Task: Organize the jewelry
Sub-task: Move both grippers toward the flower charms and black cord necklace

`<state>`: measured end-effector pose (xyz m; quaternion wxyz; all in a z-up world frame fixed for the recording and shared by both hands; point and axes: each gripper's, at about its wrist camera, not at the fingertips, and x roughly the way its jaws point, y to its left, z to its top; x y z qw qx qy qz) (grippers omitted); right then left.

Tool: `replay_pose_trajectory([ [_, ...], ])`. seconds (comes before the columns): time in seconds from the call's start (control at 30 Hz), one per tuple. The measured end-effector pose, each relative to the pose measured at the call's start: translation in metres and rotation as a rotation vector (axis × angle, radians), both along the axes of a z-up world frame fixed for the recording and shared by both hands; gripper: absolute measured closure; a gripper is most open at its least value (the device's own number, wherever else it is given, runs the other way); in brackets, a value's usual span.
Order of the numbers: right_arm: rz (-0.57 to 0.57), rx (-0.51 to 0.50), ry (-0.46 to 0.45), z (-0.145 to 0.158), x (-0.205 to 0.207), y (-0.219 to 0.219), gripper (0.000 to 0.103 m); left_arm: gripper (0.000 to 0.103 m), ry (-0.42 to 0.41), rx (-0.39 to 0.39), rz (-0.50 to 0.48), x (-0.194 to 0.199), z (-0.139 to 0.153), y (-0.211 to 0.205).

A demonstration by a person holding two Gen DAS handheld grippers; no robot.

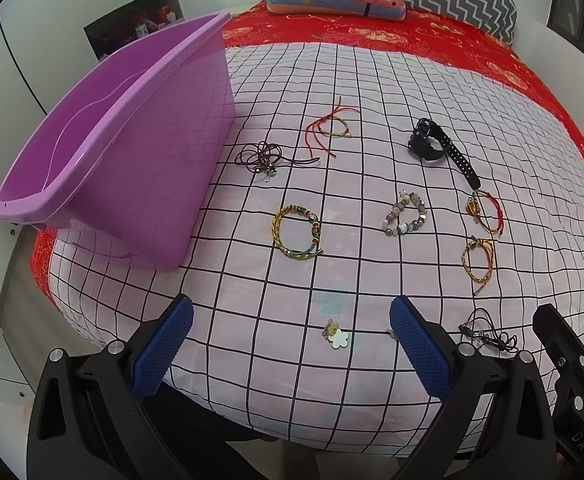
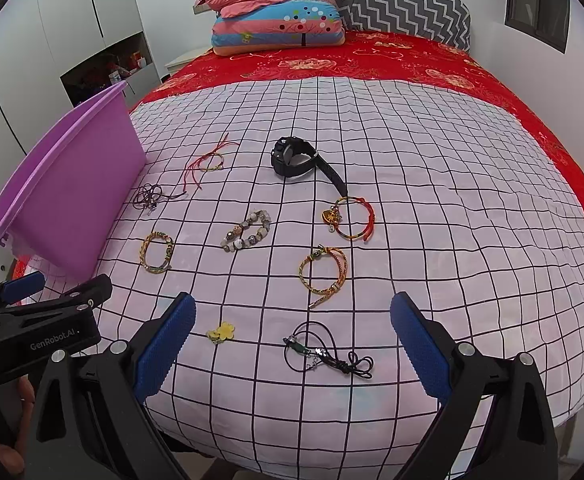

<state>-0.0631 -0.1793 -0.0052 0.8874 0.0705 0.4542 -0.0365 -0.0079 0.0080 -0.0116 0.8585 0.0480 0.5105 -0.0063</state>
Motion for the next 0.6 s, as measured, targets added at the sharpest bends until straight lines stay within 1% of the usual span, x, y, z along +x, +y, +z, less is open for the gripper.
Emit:
replay_pose_trajectory([
  [0.37,-0.006,0.002,0.005,-0.005,0.000,-0.002,0.010,0.006,0.004,0.000,-0.007,0.001,-0.005,0.000],
  [0.6,0.004,0.000,0.004,-0.018,-0.004,-0.004,0.010,0.006,0.021,-0.008,-0.013,0.002,-0.021,0.006],
])
